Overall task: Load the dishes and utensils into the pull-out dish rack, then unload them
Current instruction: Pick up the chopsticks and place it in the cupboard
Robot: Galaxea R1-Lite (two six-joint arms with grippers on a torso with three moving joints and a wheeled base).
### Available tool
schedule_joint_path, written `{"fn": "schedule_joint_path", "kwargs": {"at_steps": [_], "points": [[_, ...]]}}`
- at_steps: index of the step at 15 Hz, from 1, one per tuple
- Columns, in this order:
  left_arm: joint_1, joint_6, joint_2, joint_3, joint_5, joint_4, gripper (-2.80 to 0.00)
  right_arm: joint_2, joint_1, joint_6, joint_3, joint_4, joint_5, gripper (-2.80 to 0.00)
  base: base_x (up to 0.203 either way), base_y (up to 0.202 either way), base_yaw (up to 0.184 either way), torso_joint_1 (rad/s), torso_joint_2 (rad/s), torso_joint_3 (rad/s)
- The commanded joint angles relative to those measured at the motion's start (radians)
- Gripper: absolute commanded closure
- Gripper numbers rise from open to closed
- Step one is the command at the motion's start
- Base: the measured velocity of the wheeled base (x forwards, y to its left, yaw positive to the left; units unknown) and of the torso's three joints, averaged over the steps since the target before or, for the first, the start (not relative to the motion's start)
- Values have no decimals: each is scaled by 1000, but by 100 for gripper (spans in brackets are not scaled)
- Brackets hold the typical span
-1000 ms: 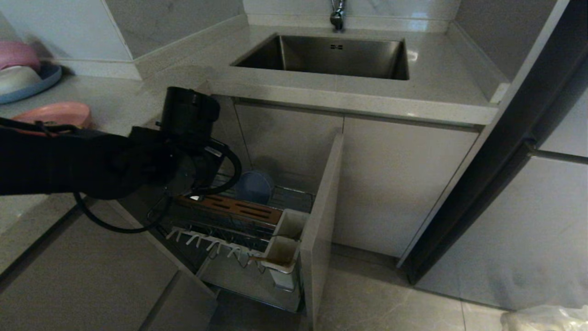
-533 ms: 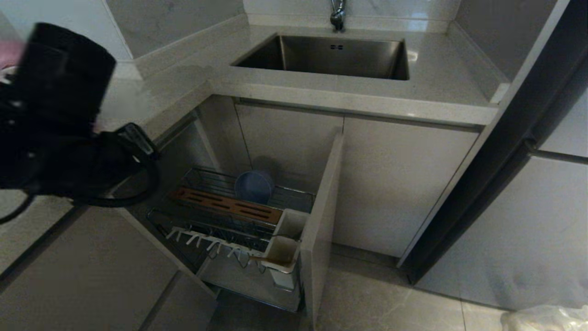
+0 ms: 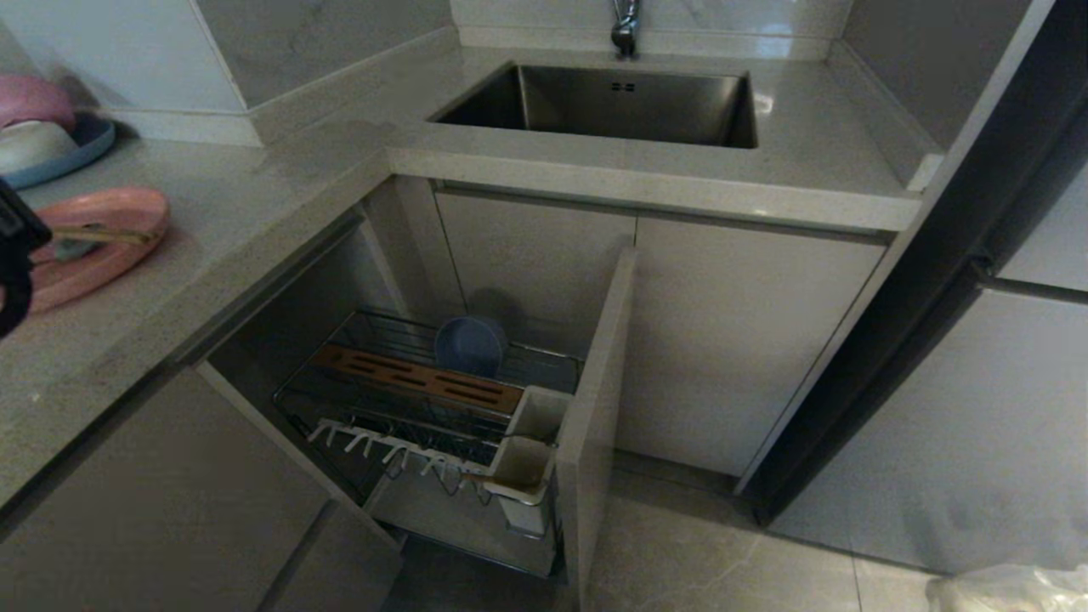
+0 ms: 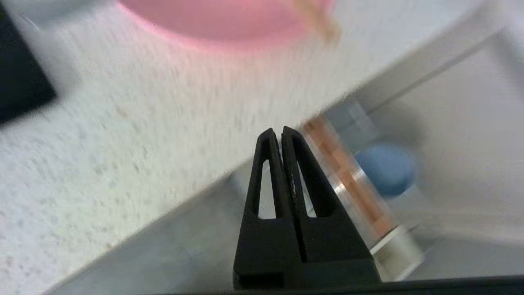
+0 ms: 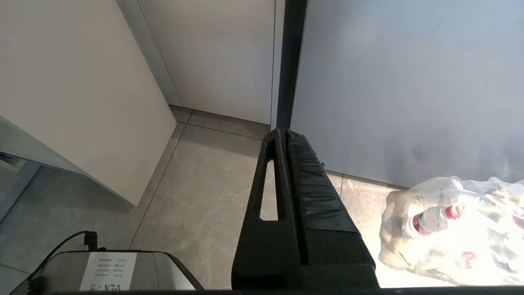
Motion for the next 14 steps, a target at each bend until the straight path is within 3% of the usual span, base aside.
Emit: {"fn": "schedule_joint_path", "kwargs": {"at_steps": [1,6,11,12,14], "points": [[35,-23,-14,-58,0,1,0,0,0,0,0,1,0,0,0,0,0,0,0,0],[129,-157,115,-279,-44,5,0,0,0,-1,0,1,0,0,0,0,0,0,0,0],[234,-260,258,-371,-65,71,0,0,0,0,0,1,0,0,0,0,0,0,0,0],[259,-262,272,-379,-79,72,-280,0,0,0,0,1,0,0,0,0,0,0,0,0],[309,-267,296,-391,-98,71,-280,0,0,0,0,1,0,0,0,0,0,0,0,0]]}}
